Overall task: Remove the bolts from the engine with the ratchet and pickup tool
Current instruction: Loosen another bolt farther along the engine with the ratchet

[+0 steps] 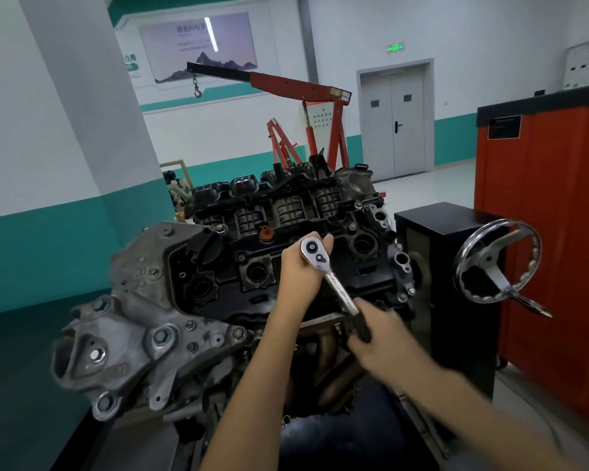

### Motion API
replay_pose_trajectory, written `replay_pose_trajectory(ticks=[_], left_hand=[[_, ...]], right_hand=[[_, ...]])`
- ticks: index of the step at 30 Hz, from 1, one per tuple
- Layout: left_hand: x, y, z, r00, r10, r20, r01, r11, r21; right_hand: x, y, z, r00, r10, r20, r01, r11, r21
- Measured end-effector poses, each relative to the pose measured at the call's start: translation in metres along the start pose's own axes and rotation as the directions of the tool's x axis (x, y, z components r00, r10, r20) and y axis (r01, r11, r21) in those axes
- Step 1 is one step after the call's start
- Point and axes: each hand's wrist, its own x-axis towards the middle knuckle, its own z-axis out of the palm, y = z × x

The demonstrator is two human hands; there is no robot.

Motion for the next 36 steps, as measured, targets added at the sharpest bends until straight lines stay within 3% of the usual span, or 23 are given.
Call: replay_pose_trajectory(ticks=[3, 5, 7, 10, 13, 17, 19, 24, 25, 27, 29, 31, 32, 34, 36], left_hand=[[0.003, 0.005, 0.000, 0.997, -0.002, 0.083, -0.002, 0.999, 0.050], [0.006, 0.006, -0.001, 0.994, -0.006, 0.105, -0.002, 0.997, 0.072], [0.005, 0.006, -0.001, 0.999, -0.008, 0.054, 0.008, 1.000, 0.012], [-0.001, 0.005, 0.004, 0.996, -0.025, -0.083, 0.018, 0.996, -0.087], [-0.002, 0.008, 0.015, 0.986, -0.014, -0.166, 0.002, 0.997, -0.074], [-0.001, 0.010, 0.020, 0.984, -0.053, -0.169, 0.042, 0.997, -0.066], [0.000, 0.007, 0.014, 0.989, -0.051, -0.139, 0.049, 0.999, -0.018], [0.003, 0.004, 0.009, 1.000, 0.016, 0.004, -0.016, 0.999, 0.044], [0.004, 0.005, 0.009, 1.000, 0.016, 0.015, -0.017, 0.998, 0.062], [0.008, 0.004, 0.007, 0.999, 0.015, 0.031, -0.017, 0.997, 0.071], [0.005, 0.001, 0.003, 1.000, -0.008, 0.005, 0.008, 1.000, -0.005], [0.000, -0.001, 0.002, 0.997, -0.033, -0.064, 0.028, 0.996, -0.079], [-0.001, -0.002, 0.004, 0.995, -0.037, -0.094, 0.029, 0.996, -0.090], [-0.002, 0.001, 0.012, 0.990, -0.039, -0.136, 0.027, 0.996, -0.086], [-0.001, 0.007, 0.020, 0.979, -0.082, -0.188, 0.055, 0.988, -0.142]], right_hand=[[0.030, 0.016, -0.071, 0.985, -0.077, 0.156, 0.129, 0.925, -0.358], [0.055, 0.012, -0.104, 0.970, -0.131, 0.203, 0.232, 0.732, -0.640], [0.066, 0.005, -0.110, 0.964, -0.194, 0.183, 0.266, 0.631, -0.729], [0.041, 0.007, -0.069, 0.990, -0.138, 0.040, 0.134, 0.788, -0.600], [0.000, 0.004, -0.004, 0.998, 0.030, -0.056, -0.038, 0.988, -0.148], [-0.011, -0.017, 0.054, 0.983, 0.129, -0.129, -0.093, 0.962, 0.257], [-0.008, -0.015, 0.044, 0.991, 0.093, -0.098, -0.070, 0.974, 0.217], [0.016, 0.015, -0.057, 0.992, -0.047, 0.114, 0.070, 0.977, -0.201], [0.030, 0.017, -0.078, 0.986, -0.068, 0.153, 0.119, 0.927, -0.355], [0.057, 0.010, -0.108, 0.971, -0.116, 0.207, 0.225, 0.725, -0.651], [0.071, 0.001, -0.113, 0.959, -0.190, 0.211, 0.284, 0.589, -0.757], [0.060, 0.001, -0.097, 0.969, -0.217, 0.121, 0.233, 0.630, -0.741], [0.047, 0.006, -0.082, 0.979, -0.194, 0.055, 0.179, 0.706, -0.686], [0.015, 0.012, -0.044, 0.997, -0.068, -0.039, 0.046, 0.910, -0.413], [-0.006, 0.006, 0.002, 0.992, 0.029, -0.122, -0.041, 0.994, -0.103]])
